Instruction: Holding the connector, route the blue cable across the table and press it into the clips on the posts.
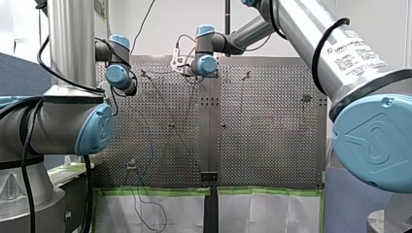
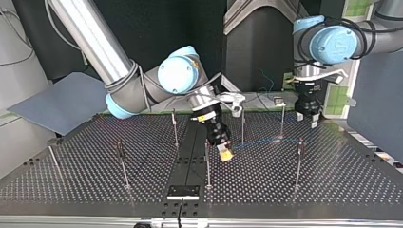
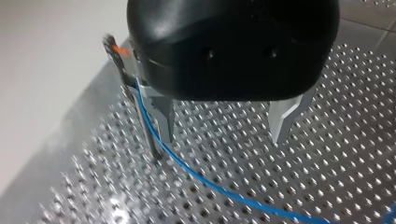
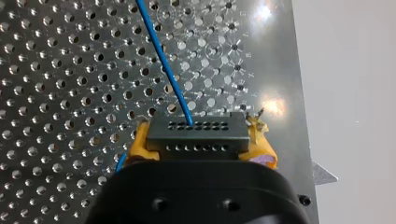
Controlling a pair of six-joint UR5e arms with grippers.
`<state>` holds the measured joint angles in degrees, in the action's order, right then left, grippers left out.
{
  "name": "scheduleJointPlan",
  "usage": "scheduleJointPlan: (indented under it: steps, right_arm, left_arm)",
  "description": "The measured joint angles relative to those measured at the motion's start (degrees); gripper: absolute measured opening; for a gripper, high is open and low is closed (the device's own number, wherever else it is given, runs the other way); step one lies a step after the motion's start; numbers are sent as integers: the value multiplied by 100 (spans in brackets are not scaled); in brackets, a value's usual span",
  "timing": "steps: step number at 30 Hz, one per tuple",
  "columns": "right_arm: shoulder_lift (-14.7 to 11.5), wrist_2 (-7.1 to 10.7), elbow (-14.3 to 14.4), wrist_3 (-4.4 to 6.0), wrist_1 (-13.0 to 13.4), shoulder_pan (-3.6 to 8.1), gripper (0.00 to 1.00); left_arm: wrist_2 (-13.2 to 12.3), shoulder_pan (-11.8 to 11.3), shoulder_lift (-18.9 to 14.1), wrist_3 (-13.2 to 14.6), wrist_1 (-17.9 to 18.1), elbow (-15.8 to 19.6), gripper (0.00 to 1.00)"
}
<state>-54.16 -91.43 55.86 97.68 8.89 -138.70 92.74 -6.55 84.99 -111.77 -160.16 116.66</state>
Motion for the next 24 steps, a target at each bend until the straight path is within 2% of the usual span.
scheduleJointPlan:
  steps: [13, 19, 24]
  right_arm:
    - [21, -34, 0, -2, -27, -10, 0]
    - [27, -34, 0, -2, -30, -17, 0]
    - [35, -41, 0, 3, -31, -25, 0]
  left_arm:
    - [-210, 229, -658, 639, 63, 5, 100]
    - [-340, 363, -746, 936, 78, 5, 100]
    - [-360, 406, -747, 1047, 89, 4, 100]
